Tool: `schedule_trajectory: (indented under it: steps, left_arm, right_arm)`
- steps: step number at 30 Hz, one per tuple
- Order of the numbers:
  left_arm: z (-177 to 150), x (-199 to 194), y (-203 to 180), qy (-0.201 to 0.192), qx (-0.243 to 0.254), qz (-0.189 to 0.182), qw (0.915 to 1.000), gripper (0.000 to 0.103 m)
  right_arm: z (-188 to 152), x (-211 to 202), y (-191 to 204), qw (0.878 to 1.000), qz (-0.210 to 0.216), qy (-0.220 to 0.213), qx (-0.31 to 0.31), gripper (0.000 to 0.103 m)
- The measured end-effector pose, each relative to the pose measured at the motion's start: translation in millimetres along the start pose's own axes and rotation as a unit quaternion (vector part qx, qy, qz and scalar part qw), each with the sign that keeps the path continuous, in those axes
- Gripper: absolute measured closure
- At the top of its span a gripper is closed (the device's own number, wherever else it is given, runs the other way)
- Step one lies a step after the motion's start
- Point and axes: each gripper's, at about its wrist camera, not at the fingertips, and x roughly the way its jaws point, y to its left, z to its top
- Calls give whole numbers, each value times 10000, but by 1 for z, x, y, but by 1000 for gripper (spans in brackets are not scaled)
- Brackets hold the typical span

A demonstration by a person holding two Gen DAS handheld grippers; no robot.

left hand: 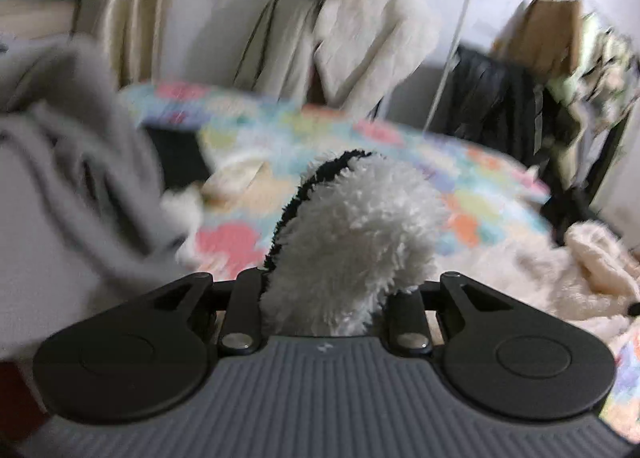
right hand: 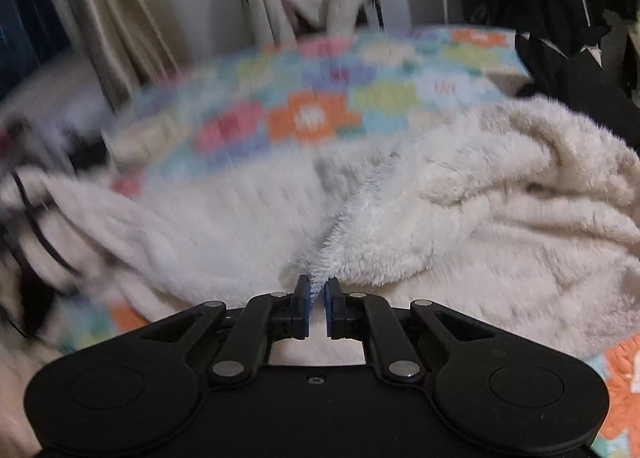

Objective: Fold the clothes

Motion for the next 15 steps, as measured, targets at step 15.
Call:
schedule_trajectory:
  steps: [15]
  left_arm:
    - [2, -13, -9, -398, 137, -604, 9973, 78]
  right_arm:
    - [35, -14, 66, 9743, 600, 403, -2134, 60]
